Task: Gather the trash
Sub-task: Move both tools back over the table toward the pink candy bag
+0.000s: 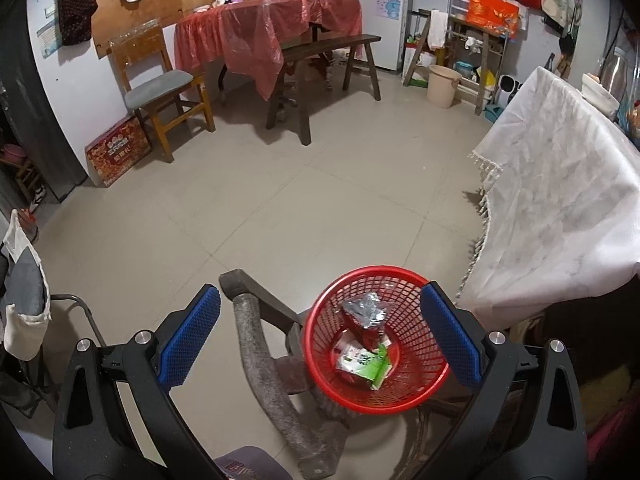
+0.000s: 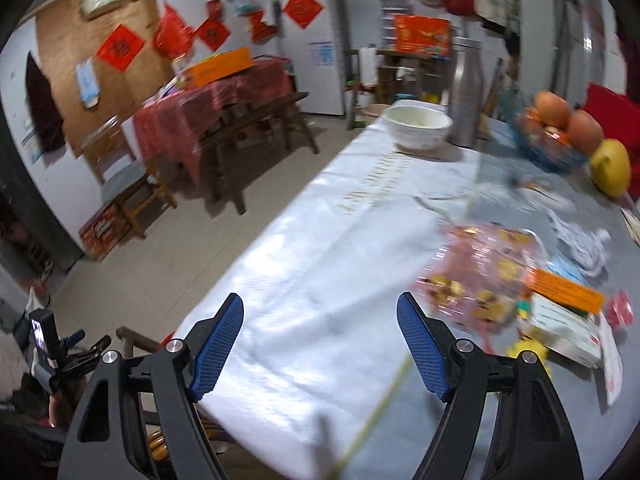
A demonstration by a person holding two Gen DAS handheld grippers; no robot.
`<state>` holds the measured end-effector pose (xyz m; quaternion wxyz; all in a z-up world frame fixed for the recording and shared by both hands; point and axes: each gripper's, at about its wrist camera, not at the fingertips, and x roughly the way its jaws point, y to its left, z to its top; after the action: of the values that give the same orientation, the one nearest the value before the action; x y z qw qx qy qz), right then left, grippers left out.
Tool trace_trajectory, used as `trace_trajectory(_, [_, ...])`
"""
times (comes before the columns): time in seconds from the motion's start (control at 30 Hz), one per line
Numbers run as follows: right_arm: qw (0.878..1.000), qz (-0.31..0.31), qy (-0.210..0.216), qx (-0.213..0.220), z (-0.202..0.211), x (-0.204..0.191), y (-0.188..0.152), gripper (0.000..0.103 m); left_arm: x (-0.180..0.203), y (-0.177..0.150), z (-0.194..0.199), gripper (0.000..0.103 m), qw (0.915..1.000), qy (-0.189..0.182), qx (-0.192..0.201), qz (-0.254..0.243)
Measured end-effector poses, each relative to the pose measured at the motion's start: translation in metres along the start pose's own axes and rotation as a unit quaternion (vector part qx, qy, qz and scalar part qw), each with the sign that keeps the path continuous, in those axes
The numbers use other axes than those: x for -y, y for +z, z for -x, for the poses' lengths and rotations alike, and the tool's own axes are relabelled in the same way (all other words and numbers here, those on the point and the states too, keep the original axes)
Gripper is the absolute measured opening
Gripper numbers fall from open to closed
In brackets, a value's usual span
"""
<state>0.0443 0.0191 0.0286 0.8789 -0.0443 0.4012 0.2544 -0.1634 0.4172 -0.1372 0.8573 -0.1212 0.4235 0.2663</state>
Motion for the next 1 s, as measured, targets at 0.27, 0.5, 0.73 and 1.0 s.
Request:
trace_trajectory(0.27, [0.999, -0.032, -0.024, 0.031, 0.028, 0.038, -0.011, 0.078, 0.033, 0.017, 0.026, 0.096, 0.9987, -0.028, 0.036, -0.022])
trace_trajectory(0.5, [0.992, -0.09, -0.041, 0.075, 0.065, 0.096, -0.028, 0.08, 0.077, 0.036, 0.056, 0.096, 0.9945, -0.05, 0.074, -0.055])
trace_trajectory(0.73, [0.984, -0.137, -0.05, 0.105, 0.095, 0.153, -0.056, 0.081, 0.139, 0.052, 0.084, 0.096, 0.9872, -0.086, 0.095, -0.095])
trace_trajectory(1.0, [0.972, -0.185, -0.054, 0.136, 0.124, 0.216, -0.093, 0.083, 0.248, 0.061, 0.116, 0.096, 0.9683, -0.156, 0.111, -0.16])
